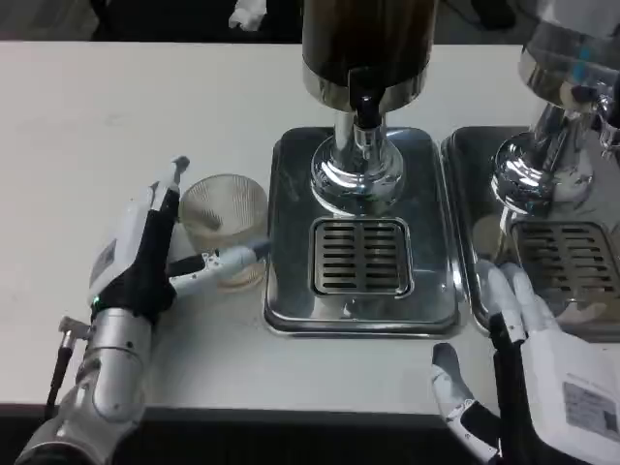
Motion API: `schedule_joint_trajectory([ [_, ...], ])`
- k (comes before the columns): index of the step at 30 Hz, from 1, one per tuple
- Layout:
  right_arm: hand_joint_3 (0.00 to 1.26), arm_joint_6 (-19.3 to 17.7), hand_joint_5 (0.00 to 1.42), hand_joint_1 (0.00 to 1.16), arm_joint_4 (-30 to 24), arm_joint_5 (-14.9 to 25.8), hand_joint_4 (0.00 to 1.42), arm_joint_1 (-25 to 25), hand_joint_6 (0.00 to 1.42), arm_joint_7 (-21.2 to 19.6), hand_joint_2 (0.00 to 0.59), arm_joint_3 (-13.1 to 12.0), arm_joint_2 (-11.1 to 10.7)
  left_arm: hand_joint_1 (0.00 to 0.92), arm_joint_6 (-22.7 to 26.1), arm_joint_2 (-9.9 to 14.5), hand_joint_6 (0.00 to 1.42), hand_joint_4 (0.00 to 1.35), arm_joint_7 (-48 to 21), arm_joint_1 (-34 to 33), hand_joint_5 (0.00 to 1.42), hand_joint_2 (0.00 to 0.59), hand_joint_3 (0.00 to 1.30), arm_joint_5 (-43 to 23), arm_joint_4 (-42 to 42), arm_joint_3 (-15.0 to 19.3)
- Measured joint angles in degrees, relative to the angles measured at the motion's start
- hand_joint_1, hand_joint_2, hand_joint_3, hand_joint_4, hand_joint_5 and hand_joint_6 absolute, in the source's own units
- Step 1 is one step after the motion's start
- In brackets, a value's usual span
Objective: Grasp the cup under the faucet to collect the drink, then remove the cup.
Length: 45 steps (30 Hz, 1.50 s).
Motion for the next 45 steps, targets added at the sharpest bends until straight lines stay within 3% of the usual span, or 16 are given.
schedule_joint_trajectory([
  [2, 0.08, 0.0, 0.11, 0.51, 0.0, 0.1, 0.03, 0.0, 0.26, 0.0, 0.469, 0.0, 0.0, 0.486, 0.0, 0.0, 0.16, 0.83, -0.1, 0.2, 0.00, 0.024, 0.00, -0.2, 0.0, 0.0],
  [3, 0.08, 0.0, 0.11, 0.51, 0.0, 0.1, 0.03, 0.0, 0.26, 0.0, 0.469, 0.0, 0.0, 0.490, 0.0, 0.0, 0.17, 0.80, -0.1, 0.2, 0.00, 0.030, 0.00, -0.2, 0.0, 0.0],
  [6, 0.08, 0.0, 0.12, 0.51, 0.0, 0.1, 0.03, 0.1, 0.26, 0.0, 0.468, 0.0, 0.0, 0.531, 0.0, 0.0, 0.20, 1.06, -0.1, 0.2, 0.00, 0.039, 0.06, -0.2, 0.0, 0.0],
  [7, 0.08, 0.0, 0.12, 0.51, 0.0, 0.1, 0.03, 0.1, 0.26, 0.0, 0.468, 0.0, 0.0, 0.561, 0.0, 0.0, 0.23, 1.11, -0.1, 0.2, 0.00, 0.042, 0.09, -0.3, 0.0, 0.0],
  [8, 0.08, 0.0, 0.12, 0.51, 0.0, 0.1, 0.03, 0.1, 0.27, 0.0, 0.467, 0.0, 0.0, 0.572, 0.0, 0.0, 0.24, 1.07, 0.0, 0.2, 0.00, 0.047, 0.11, -0.3, 0.0, 0.0],
  [9, 0.08, 0.0, 0.12, 0.51, 0.0, 0.1, 0.03, 0.1, 0.27, 0.0, 0.467, 0.0, 0.1, 0.613, 0.1, -0.1, 0.34, 0.23, 0.1, 0.2, 0.00, 0.053, 0.21, -0.2, 0.0, 0.0],
  [10, 0.08, 0.0, 0.12, 0.51, 0.0, 0.1, 0.03, 0.1, 0.27, 0.0, 0.467, 0.0, 0.1, 0.636, 0.1, -0.1, 0.40, 0.05, 0.1, 0.2, 0.00, 0.052, 0.24, -0.2, 0.0, 0.0],
  [13, 0.08, 0.0, 0.12, 0.51, 0.0, 0.3, 0.03, 0.3, 0.28, 0.0, 0.462, 0.0, 0.3, 0.657, 0.3, -0.2, 0.49, 0.00, 0.3, 0.2, 0.00, 0.055, 0.33, -0.2, 0.0, -0.1],
  [15, 0.08, 0.0, 0.12, 0.51, 0.0, 0.4, 0.03, 0.4, 0.28, 0.0, 0.460, 0.0, 0.5, 0.691, 0.3, -0.2, 0.57, 0.07, 1.4, 0.1, 0.13, 0.059, 0.39, -0.1, 0.0, -0.1],
  [21, 0.08, -0.3, 0.13, 0.51, -0.1, 0.7, 0.03, 0.8, 0.29, -0.1, 0.459, 0.0, 0.9, 0.731, 0.9, -0.3, 0.90, 0.49, 4.0, 0.2, 0.51, 0.059, 0.66, 0.8, 0.0, -0.5],
  [25, 0.08, -0.4, 0.13, 0.50, -0.1, 0.7, 0.03, 0.9, 0.29, -0.1, 0.459, 0.0, 1.0, 0.740, 1.1, -0.3, 0.97, 0.61, 6.1, 0.2, 0.62, 0.061, 0.74, 1.1, 0.0, -0.8],
  [27, 0.08, -0.4, 0.13, 0.50, -0.1, 0.7, 0.03, 0.9, 0.29, -0.1, 0.459, -0.1, 1.0, 0.762, 1.4, -0.3, 1.13, 0.75, 7.3, 0.2, 0.81, 0.040, 0.84, 1.8, 0.1, -1.3],
  [31, 0.08, -0.5, 0.13, 0.50, -0.1, 0.7, 0.03, 0.9, 0.30, -0.1, 0.459, -0.1, 1.1, 0.765, 1.7, -0.3, 1.25, 0.92, 8.4, 0.2, 1.01, 0.001, 0.93, 2.3, 0.1, -1.7],
  [45, 0.08, -0.5, 0.13, 0.50, -0.1, 0.7, 0.03, 1.0, 0.31, -0.3, 0.459, -0.1, 1.2, 0.754, 1.8, -0.6, 1.37, 1.08, 10.8, 0.2, 1.15, 0.000, 1.00, 3.1, 0.4, -2.5],
])
